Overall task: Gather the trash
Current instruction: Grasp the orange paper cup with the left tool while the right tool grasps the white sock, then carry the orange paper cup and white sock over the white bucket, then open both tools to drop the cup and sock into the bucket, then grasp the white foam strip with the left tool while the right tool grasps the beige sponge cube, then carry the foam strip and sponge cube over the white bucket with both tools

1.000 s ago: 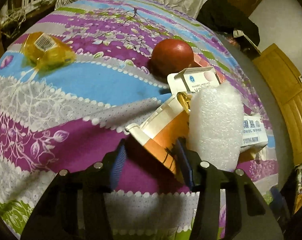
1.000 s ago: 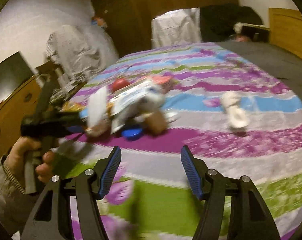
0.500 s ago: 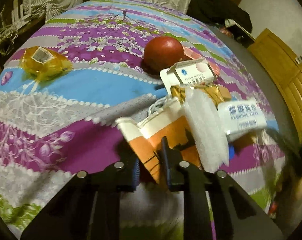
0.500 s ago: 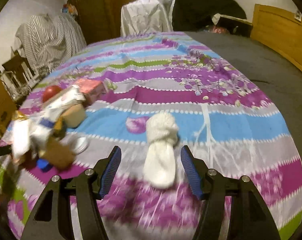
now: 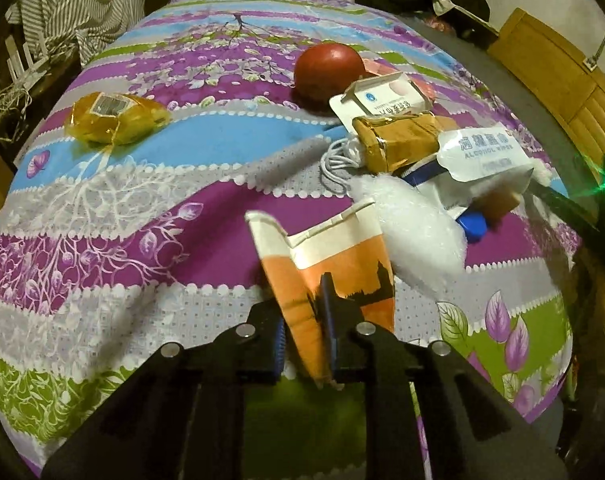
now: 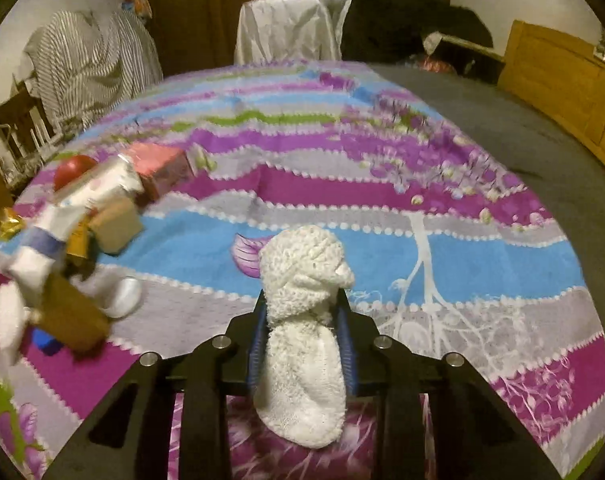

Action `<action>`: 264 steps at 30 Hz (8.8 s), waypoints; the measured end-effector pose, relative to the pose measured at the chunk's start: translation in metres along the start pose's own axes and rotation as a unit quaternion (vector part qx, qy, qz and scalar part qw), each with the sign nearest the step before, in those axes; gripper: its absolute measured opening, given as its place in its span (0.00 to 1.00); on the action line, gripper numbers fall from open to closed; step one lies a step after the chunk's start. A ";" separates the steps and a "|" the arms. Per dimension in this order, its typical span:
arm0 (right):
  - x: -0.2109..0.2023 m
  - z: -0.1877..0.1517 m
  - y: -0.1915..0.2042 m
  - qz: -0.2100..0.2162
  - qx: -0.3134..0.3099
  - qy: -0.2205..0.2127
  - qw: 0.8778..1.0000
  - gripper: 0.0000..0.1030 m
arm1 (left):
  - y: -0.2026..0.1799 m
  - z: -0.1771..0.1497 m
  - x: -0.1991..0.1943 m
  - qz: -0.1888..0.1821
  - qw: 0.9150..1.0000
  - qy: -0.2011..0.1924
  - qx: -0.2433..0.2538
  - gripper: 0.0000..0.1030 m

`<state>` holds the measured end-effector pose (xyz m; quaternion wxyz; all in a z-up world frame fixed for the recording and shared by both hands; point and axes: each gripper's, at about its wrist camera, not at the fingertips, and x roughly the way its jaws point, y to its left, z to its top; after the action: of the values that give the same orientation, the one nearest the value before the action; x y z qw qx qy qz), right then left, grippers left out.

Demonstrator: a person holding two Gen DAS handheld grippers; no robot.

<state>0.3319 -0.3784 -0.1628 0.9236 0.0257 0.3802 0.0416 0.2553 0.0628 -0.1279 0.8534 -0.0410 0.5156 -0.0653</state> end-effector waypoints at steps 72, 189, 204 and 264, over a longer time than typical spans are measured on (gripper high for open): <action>-0.305 0.001 0.392 0.252 -0.164 -0.251 0.920 0.31 | 0.080 -0.073 -0.264 0.230 0.894 -0.377 -0.082 0.06; -0.055 -0.041 0.209 0.326 -0.033 0.038 0.944 0.84 | 0.027 -0.021 -0.070 0.090 0.992 -0.085 -0.019 0.50; -0.054 -0.042 0.091 0.157 0.026 -0.010 0.987 0.69 | -0.077 0.025 0.011 0.090 0.994 -0.054 0.029 0.68; -0.262 -0.057 0.160 0.032 -0.087 -0.244 0.965 0.35 | -0.105 -0.058 -0.170 0.051 0.947 -0.313 0.056 0.25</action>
<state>0.0972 -0.2435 -0.0077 0.9853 -0.0329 0.1371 0.0966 0.1189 -0.0146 0.0081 0.9748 0.0152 0.2199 -0.0342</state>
